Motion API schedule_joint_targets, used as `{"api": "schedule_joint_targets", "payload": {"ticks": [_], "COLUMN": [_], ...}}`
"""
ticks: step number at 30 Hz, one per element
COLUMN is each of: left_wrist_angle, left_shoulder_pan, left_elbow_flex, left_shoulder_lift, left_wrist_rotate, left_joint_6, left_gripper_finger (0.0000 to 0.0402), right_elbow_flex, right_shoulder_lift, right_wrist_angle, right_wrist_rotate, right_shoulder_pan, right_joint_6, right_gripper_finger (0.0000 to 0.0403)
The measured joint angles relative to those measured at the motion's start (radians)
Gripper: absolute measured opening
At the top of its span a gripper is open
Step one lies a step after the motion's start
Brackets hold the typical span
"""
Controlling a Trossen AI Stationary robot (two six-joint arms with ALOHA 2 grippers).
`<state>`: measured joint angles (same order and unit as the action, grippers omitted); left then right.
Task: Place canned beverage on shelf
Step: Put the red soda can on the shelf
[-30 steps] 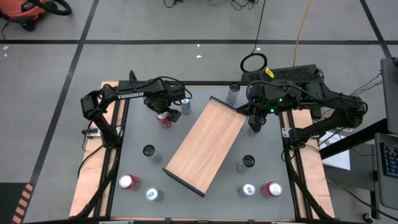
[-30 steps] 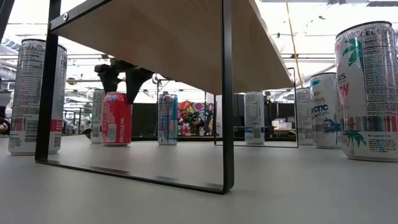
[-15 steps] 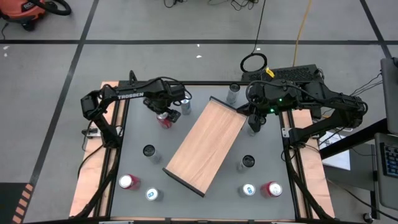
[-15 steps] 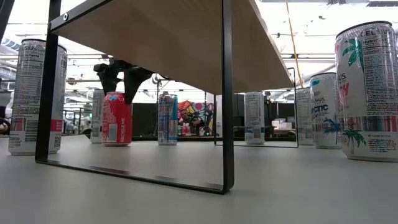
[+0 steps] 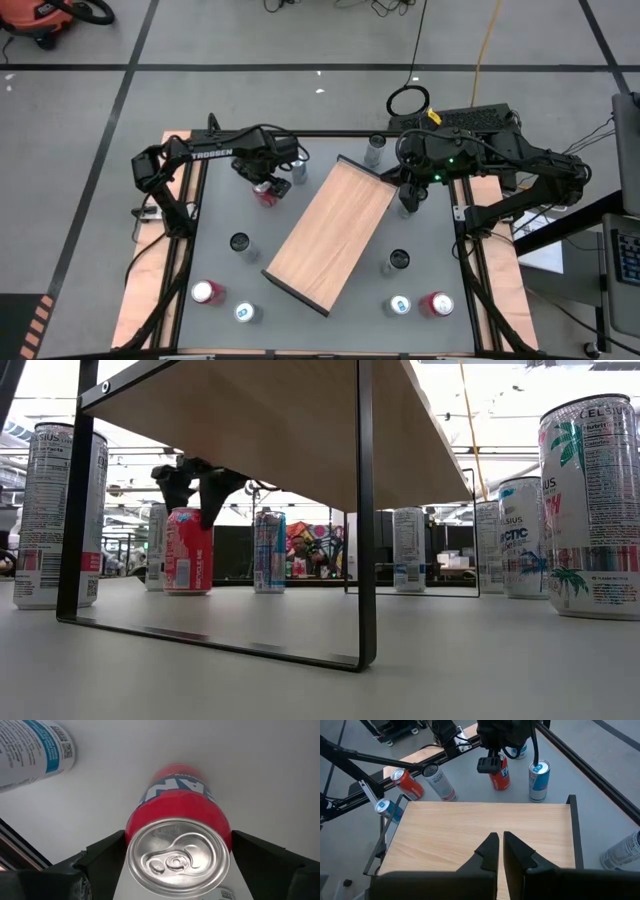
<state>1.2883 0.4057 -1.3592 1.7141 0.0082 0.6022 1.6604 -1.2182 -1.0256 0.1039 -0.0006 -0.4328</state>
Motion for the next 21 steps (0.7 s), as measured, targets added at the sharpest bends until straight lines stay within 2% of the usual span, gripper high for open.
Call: {"api": "schedule_joint_targets", "payload": {"ticks": [6, 14, 21], "left_wrist_angle": [0.006, 0.0, 0.003], "left_shoulder_pan": [0.0, 0.0, 0.0], "left_elbow_flex": [0.011, 0.011, 0.011], "left_shoulder_lift": [0.0, 0.0, 0.0], "left_wrist_rotate": [-0.001, -0.019, -0.02], "left_joint_6": [-0.007, -0.01, -0.04], "left_gripper_finger": [0.0337, 0.0291, 0.0285], "right_elbow_flex": [0.0, 0.0, 0.0], "right_shoulder_lift": [0.0, 0.0, 0.0], "right_wrist_angle": [0.007, 0.007, 0.005], "right_wrist_rotate": [0.0, 0.0, 0.0], "right_shoulder_pan": [0.0, 0.0, 0.0], "right_joint_6": [0.0, 0.0, 0.011], "right_gripper_finger": [0.0, 0.0, 0.0]}}
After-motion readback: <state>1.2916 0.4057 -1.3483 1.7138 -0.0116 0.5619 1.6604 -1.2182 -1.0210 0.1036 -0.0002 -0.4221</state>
